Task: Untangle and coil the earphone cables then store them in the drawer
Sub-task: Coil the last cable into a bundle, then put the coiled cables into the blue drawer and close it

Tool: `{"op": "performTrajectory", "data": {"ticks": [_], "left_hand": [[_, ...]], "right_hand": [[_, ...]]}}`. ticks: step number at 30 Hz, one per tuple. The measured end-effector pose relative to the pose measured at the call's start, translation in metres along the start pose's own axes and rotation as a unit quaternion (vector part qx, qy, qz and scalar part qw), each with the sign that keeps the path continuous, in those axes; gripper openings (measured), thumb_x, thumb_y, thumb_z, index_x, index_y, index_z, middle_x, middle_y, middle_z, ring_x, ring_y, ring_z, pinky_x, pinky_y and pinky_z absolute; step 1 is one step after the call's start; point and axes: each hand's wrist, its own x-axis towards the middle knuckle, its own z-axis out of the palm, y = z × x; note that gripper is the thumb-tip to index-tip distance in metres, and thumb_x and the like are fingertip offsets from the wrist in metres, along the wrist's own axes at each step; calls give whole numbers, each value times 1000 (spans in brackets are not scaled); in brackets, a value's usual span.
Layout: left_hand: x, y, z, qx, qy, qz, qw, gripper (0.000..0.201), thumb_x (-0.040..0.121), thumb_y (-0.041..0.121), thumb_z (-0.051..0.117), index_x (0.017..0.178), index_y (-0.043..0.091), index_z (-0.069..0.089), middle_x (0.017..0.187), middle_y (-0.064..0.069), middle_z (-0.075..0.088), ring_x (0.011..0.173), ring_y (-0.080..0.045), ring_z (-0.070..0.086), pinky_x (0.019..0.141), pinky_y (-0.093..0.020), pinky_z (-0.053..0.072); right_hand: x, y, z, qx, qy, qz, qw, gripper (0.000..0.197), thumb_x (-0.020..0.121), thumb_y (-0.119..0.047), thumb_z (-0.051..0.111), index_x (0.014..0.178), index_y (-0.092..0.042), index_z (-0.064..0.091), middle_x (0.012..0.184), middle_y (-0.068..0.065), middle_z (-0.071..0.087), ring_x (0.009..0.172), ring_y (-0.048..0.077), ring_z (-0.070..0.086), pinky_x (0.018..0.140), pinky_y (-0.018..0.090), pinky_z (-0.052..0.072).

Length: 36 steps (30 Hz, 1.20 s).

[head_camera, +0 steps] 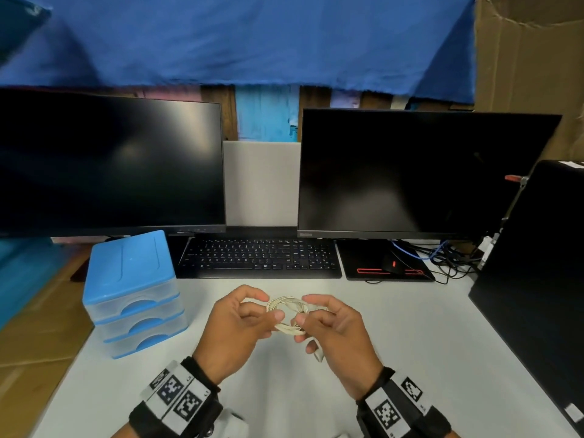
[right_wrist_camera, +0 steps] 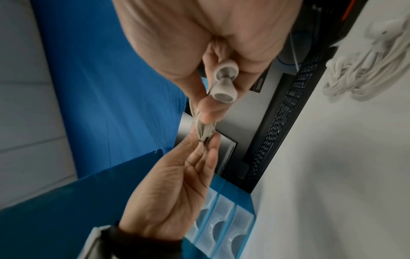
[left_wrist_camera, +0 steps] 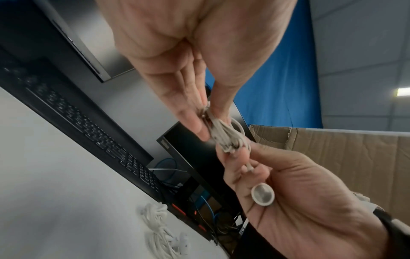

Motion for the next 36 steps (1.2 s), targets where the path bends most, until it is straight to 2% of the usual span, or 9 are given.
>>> {"op": "performTrajectory", "data": {"ticks": [3, 7, 10, 15, 19, 24, 29, 33, 36], "left_hand": [[1, -4, 6, -9, 1, -6, 1000, 28, 73, 4, 78, 83, 7, 52, 75, -24, 73, 61, -22, 70, 62, -32, 55], [4, -10, 9, 2, -28, -21, 999, 20, 76, 10, 77, 84, 6, 58, 79, -15, 76, 76, -25, 73, 64, -30, 55], [9, -11, -1, 18, -1, -47, 999, 14, 85, 19, 70, 91, 8, 65, 92, -6, 76, 87, -21, 74, 68, -32, 57], [19, -9, -33, -9, 61, -110, 992, 10, 89, 19, 66, 93, 11, 66, 101, -10, 73, 83, -22, 70, 69, -32, 54], [14, -11, -59, -66, 114, -137, 982, 10, 90, 23, 65, 94, 13, 64, 94, -6, 70, 80, -21, 66, 68, -31, 51], [-4, -22, -95, -214, 218, -181, 935, 25, 91, 36, 61, 109, 18, 58, 98, 0, 60, 77, -15, 58, 64, -28, 45], [-5, -7, -120, -276, 265, -194, 903, 50, 91, 51, 55, 131, 21, 49, 117, -1, 52, 94, -16, 57, 85, -36, 43], [-5, 1, -122, -264, 282, -200, 900, 58, 91, 50, 54, 141, 23, 41, 145, -10, 40, 126, -26, 51, 85, -41, 43], [-5, 11, -119, -239, 284, -188, 909, 62, 94, 48, 49, 146, 17, 34, 154, -6, 30, 135, -32, 38, 89, -41, 43]], "right_hand": [[2, -1, -1, -8, 45, -27, 999, 25, 84, 3, 70, 102, 1, 53, 70, 23, 67, 54, 18, 63, 44, 23, 45], [8, -6, -10, -51, 63, -58, 995, 17, 82, 3, 72, 94, 4, 59, 67, 19, 70, 52, 18, 63, 45, 23, 47], [17, -8, -16, -116, 62, -63, 989, 15, 82, -2, 74, 88, -8, 62, 63, 8, 71, 58, 18, 64, 56, 28, 50], [32, -9, -14, -256, 25, -72, 964, 16, 82, -20, 76, 85, -25, 61, 70, 0, 74, 68, 17, 65, 77, 37, 52], [40, -12, 7, -294, -29, -82, 952, 16, 82, -19, 76, 82, -26, 62, 74, -1, 75, 63, 9, 54, 77, 35, 51], [52, -15, 44, -298, -77, -102, 946, 15, 82, -16, 77, 84, -22, 63, 75, 2, 75, 60, 10, 61, 68, 42, 57], [60, -16, 89, -301, -110, -112, 941, 16, 80, -16, 78, 81, -21, 63, 78, 6, 74, 61, 18, 64, 61, 42, 59], [52, -21, 119, -293, -107, -130, 941, 18, 80, -13, 77, 77, -21, 61, 79, 10, 74, 56, 15, 61, 50, 28, 49], [41, -25, 132, -281, -107, -138, 944, 15, 80, -11, 77, 81, -15, 63, 76, 11, 74, 52, 16, 61, 51, 29, 49]]}}
